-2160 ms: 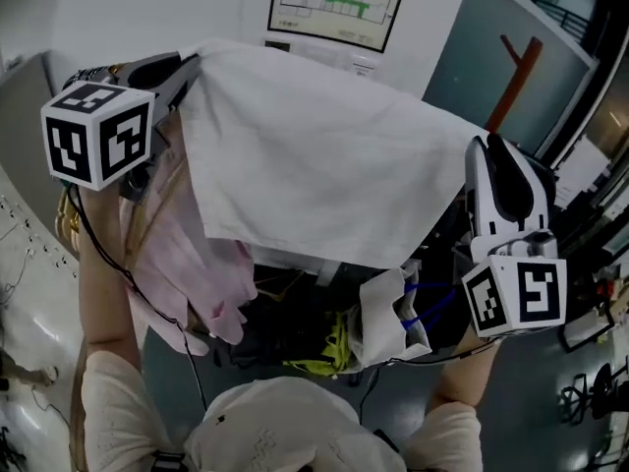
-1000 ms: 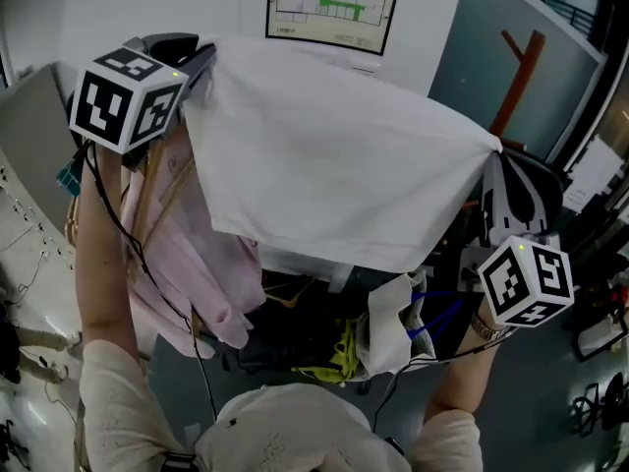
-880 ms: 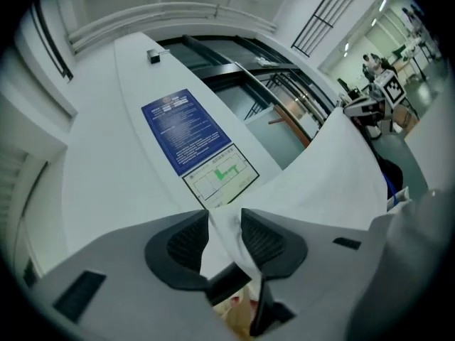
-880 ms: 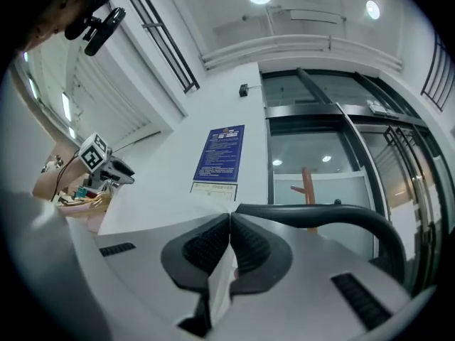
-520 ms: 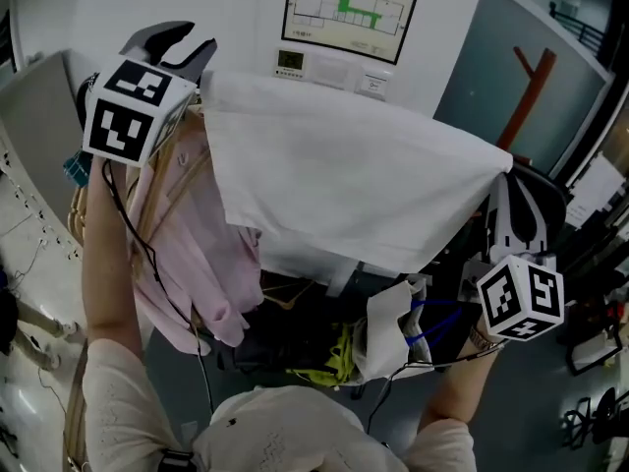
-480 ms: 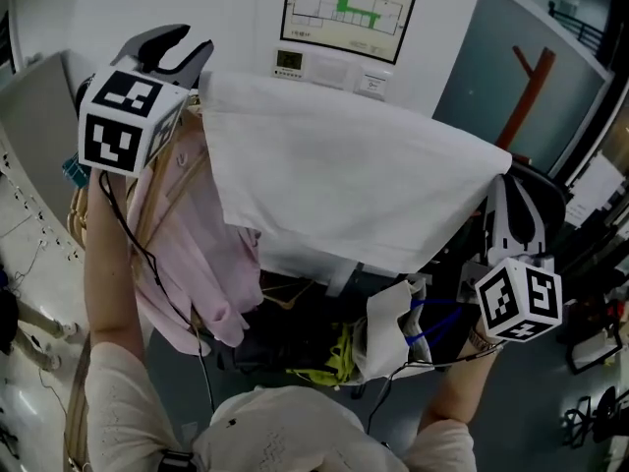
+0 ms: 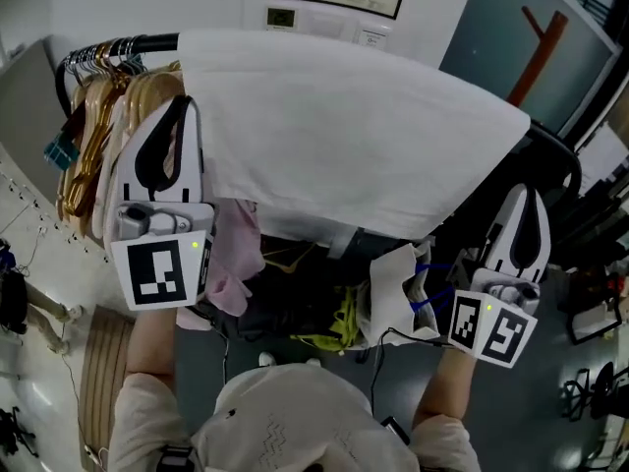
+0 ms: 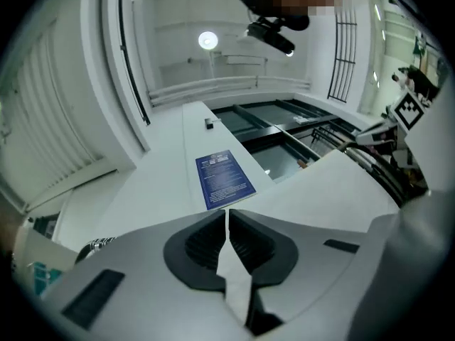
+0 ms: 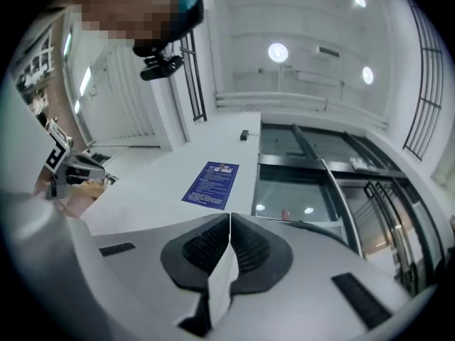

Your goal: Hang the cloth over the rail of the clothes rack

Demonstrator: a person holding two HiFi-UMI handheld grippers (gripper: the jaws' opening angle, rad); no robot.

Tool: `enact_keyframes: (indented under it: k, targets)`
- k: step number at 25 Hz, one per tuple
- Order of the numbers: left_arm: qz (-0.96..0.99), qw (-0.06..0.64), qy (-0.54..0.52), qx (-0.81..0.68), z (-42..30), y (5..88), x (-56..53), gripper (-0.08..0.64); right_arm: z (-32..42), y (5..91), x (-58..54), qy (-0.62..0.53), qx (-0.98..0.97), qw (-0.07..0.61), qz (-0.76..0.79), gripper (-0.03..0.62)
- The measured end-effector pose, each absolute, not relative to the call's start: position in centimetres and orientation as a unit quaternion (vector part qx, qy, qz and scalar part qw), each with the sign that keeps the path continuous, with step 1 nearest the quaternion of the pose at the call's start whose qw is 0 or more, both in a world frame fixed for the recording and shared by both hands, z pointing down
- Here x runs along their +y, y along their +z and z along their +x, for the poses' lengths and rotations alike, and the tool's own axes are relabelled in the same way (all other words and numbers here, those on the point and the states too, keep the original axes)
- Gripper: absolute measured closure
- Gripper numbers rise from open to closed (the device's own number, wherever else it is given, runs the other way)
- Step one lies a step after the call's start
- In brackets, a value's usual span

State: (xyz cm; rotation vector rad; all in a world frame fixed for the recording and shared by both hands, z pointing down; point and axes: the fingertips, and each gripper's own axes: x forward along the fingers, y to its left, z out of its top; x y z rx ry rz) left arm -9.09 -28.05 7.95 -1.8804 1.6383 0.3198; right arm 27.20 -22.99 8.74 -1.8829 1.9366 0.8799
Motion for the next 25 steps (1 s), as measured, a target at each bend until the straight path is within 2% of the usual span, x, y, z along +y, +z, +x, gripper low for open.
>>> enact_keyframes:
  k: [3,6,9,13,15,19,25]
  targets:
    - [-0.735,0.274,0.125,0.607,-8.3,11.8,-26.8,0.547,25.4,11.6,-21.9,0.311,0.691,0.144,-0.637,0.572]
    - [-0.779,0.201,0.152,0.575,-7.8,16.1,-26.0,0.548,22.3,17.5,-22.5,0.229,0.751,0.133,-0.604,0.572]
    - [-0.803,0.130,0.151,0.561,-6.7,21.3,-25.8,0.548,18.9,25.6,-23.8,0.145,0.799,0.082,-0.578,0.572]
    - [-0.781,0.131,0.090,0.605,-4.1,28.1,-25.4,0.548,17.2,34.4,-24.3,0.027,0.815,0.059,-0.576,0.572]
    - [-0.780,0.109,0.057,0.614,-2.4,31.7,-25.0,0.548,16.7,37.5,-23.7,-0.007,0.816,0.043,-0.577,0.572]
    - [-0.790,0.020,0.037,0.611,0.0,38.1,-24.0,0.548,15.7,40.8,-22.6,-0.020,0.818,0.005,-0.575,0.572]
    - [-0.806,-0.056,0.009,0.590,2.6,43.6,-21.7,0.548,14.1,43.0,-21.3,-0.053,0.825,-0.009,-0.563,0.572]
